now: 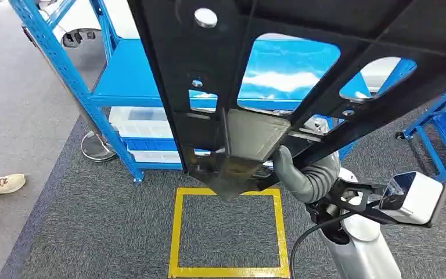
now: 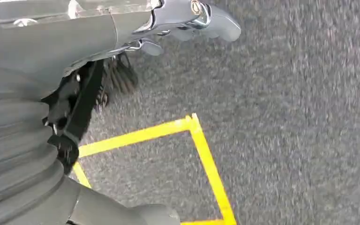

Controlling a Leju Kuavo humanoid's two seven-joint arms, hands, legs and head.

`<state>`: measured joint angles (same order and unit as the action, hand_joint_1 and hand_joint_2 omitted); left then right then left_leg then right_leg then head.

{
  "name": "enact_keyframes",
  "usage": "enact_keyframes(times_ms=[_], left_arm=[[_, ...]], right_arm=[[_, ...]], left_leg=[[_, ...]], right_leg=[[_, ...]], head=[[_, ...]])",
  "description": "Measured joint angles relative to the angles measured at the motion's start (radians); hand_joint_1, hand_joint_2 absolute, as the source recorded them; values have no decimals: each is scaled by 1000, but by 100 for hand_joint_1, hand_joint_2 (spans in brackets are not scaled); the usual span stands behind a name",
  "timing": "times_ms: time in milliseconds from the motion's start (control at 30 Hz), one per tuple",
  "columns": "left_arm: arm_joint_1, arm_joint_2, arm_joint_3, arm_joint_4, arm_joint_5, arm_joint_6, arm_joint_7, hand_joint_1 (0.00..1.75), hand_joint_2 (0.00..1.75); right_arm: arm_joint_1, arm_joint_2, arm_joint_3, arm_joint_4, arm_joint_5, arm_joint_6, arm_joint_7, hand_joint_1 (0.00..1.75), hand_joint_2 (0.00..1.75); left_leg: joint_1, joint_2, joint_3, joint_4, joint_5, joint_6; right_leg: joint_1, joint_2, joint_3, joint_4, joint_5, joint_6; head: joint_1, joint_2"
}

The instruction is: Take the parts from the cabinet and place them on the table.

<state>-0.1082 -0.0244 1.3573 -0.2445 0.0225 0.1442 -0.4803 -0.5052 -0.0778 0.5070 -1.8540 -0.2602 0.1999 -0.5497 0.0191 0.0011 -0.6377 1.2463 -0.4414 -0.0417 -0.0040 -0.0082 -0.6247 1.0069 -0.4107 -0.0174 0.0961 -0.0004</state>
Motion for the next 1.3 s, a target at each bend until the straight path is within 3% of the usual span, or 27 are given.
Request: enact_keyframes(times_ms=[33,67,100,167,200,233,267,367,433,500,533,567,700,733,767,800,867,900,933,1000,1033,1067,1100,1200,1233,1267,1300], left_arm=[[-3,1,0,0,0,0,2,0,175],[-4,4,0,0,0,0,4,0,175],[-3,5,0,0,0,-1,8,0,175],[-4,8,0,0,0,-4,21,0,175],[-5,8,0,0,0,-7,26,0,175],[-8,8,0,0,0,-9,32,0,175],[-9,9,-1,0,0,-10,34,0,175],[-8,10,-1,0,0,-10,43,0,175],[-7,10,-1,0,0,-9,47,0,175],[-8,10,-1,0,0,-9,48,0,175],[-8,8,-1,0,0,-9,48,0,175],[-8,8,-1,0,0,-9,48,0,175],[-10,8,-1,0,0,-9,45,0,175],[-10,8,-2,0,0,-9,42,0,175],[-7,7,-2,0,0,-9,40,0,175],[-3,7,-2,0,0,-10,39,0,175],[3,7,-1,0,0,-11,32,0,175],[6,7,-1,0,0,-13,29,0,175],[8,6,-1,0,0,-16,29,0,175],[10,6,-1,0,0,-21,28,0,175],[10,6,-1,0,0,-24,28,0,175],[10,8,-1,0,0,-27,28,0,175],[11,6,-1,0,0,-29,28,0,175],[8,5,-1,0,0,-37,34,0,175],[9,2,-1,0,1,-36,42,0,175],[8,0,-1,0,0,-32,47,0,175],[8,-2,-1,0,0,-22,53,0,175]], right_arm=[[-8,0,1,0,-5,-1,4,175,175],[-17,0,2,-1,-13,-2,10,175,175],[-28,-1,3,0,-27,-7,20,175,175],[-56,-8,6,4,-72,-24,27,175,175],[-66,-17,7,8,-90,-33,26,175,175],[-73,-27,8,11,-99,-38,26,175,175],[-79,-35,8,14,-104,-40,24,175,175],[-81,-55,15,25,-110,-47,13,175,175],[-77,-65,20,32,-109,-53,3,175,175],[-75,-70,24,38,-109,-54,-4,175,175],[-76,-71,26,40,-109,-54,-7,175,175],[-77,-71,28,41,-109,-54,-8,175,175],[-70,-77,32,44,-111,-55,-16,175,175],[-66,-78,33,44,-110,-55,-22,175,175],[-65,-79,34,44,-109,-55,-28,175,175],[-62,-79,35,44,-108,-55,-31,175,175],[-47,-79,37,45,-103,-54,-40,175,175],[-36,-79,39,47,-98,-53,-48,175,175],[-25,-80,40,48,-90,-53,-53,175,175],[-11,-80,44,48,-73,-53,-63,175,175],[-9,-80,45,48,-63,-53,-64,175,175],[-6,-80,46,48,-53,-53,-64,175,175],[-5,-80,47,48,-51,-53,-64,175,175],[6,-80,48,48,-14,-55,-64,175,175],[9,-80,48,47,2,-55,-63,175,175],[14,-80,48,44,14,-55,-66,175,175],[14,-80,48,41,23,-53,-66,175,175]], left_leg=[[4,-18,74,-91,-18,3],[2,-44,145,-186,-77,7],[1,-43,168,-247,-107,12],[-7,-29,152,-237,-97,27],[1,-21,149,-244,-84,37],[3,-8,143,-246,-74,44],[3,1,133,-246,-65,52],[1,28,99,-243,-39,55],[1,44,80,-241,-25,51],[1,59,69,-238,-17,46],[0,66,68,-237,-14,42],[-2,72,66,-238,-10,36],[-7,101,70,-243,2,15],[-2,83,63,-237,-8,6],[-1,40,53,-207,-38,3],[0,18,26,-143,-82,3],[0,5,-43,23,-160,1],[0,5,-65,77,-173,1],[0,5,-61,77,-161,3],[0,-3,14,-61,-83,11],[0,-20,64,-154,-43,18],[-1,-65,95,-218,-40,28],[0,-73,102,-242,-45,27],[-9,-46,101,-241,-38,35],[5,-33,105,-255,-27,42],[4,-18,106,-262,-21,48],[3,-7,105,-264,-18,51]], right_leg=[[-1,9,-17,12,9,9],[2,11,-33,18,13,13],[3,13,-38,25,20,20],[1,23,-43,17,46,32],[1,29,-46,15,55,39],[-4,26,-53,23,42,42],[-4,20,-71,60,0,46],[-11,18,-151,295,-135,63],[-12,13,-127,306,-136,66],[-12,-2,-14,153,-82,62],[-10,-29,58,49,-56,57],[-3,-63,79,5,-79,42],[7,-26,63,2,-54,13],[-3,-20,66,-7,-43,1],[-2,-11,61,-9,-37,-6],[-1,-4,55,-9,-33,-12],[5,15,43,-8,-24,-19],[7,27,39,-8,-20,-19],[9,41,35,-7,-17,-18],[12,67,30,-2,-13,-15],[12,78,30,2,-12,-14],[9,85,26,5,-12,-12],[14,95,19,13,-10,-6],[2,124,8,5,5,16],[9,128,5,6,7,22],[11,76,-5,27,-16,26],[8,45,-29,78,-53,30]], head=[[0,0],[0,0],[2,0],[0,0],[1,0],[-2,0],[1,0],[1,0],[1,0],[1,0],[1,0],[0,0],[-1,0],[-2,0],[-2,0],[-8,0],[-19,0],[-19,0],[-19,0],[-20,0],[-21,0],[-21,0],[-20,0],[-22,0],[-21,0],[-21,0],[-12,0]])
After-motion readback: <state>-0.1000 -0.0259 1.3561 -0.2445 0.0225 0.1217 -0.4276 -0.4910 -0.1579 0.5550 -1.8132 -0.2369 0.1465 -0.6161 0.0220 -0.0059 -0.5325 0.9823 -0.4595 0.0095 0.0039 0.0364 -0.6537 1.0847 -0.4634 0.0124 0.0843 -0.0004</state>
